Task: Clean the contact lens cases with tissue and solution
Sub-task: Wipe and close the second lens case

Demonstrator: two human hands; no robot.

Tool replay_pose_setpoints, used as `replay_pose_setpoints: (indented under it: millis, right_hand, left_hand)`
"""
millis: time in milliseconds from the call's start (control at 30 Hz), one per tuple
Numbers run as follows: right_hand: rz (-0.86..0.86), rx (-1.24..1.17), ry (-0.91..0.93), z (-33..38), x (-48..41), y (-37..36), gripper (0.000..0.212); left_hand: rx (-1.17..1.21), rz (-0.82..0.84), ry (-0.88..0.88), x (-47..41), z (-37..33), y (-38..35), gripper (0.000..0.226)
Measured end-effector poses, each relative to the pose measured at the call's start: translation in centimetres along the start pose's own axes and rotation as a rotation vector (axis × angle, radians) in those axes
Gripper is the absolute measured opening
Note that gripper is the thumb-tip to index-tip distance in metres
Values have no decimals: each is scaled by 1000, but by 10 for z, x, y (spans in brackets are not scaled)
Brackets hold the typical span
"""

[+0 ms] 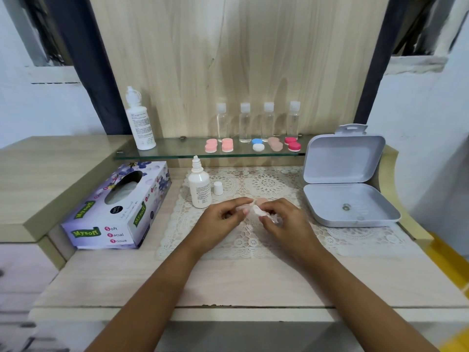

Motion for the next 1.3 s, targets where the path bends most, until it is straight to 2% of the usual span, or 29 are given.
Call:
replay_pose_setpoints:
  millis: [100, 233, 400, 533, 700, 833, 967, 1200, 1300]
  right_hand:
    - [-3, 54, 136, 2, 2, 0, 18]
    - [46, 106, 187, -2, 5, -3, 19]
    - [79, 112, 145, -1, 5, -5, 19]
    - [9, 215, 90, -2, 5, 4, 16]
    - [10, 328, 65, -10, 5, 5, 9]
    - [59, 373, 99, -12, 9, 0, 9]
    - [113, 375, 80, -10, 12, -1, 15]
    - [168, 356, -86, -5, -1, 12, 30]
    - [190, 366, -91, 3, -10, 20, 31]
  left_hand:
    - [-23, -18, 16, 1, 0, 0, 25]
    - [-304, -35, -57, 1, 5, 3, 37]
    - [-431, -12, -116, 1, 9, 2, 34]
    - [-525, 18, -153, 0, 9, 1, 35]
    - [-555, 27, -117, 2, 9, 1, 46]
    - [-755, 85, -118, 3, 14, 5, 58]
    - [-842, 155, -105, 5, 15, 5, 62]
    - [-827, 256, -16, 7, 1, 8, 62]
    - [-788, 251, -19, 13, -12, 17, 59]
Point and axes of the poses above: each hand's wrist, its own x-axis away from the middle knuckle, its own y-axis out of the back of the hand, z = x × y, the point moved 5 cm from there along -x, towards the middle knuckle, and after that the axes turned 12 degrees about -z, right-handed, at the moved point
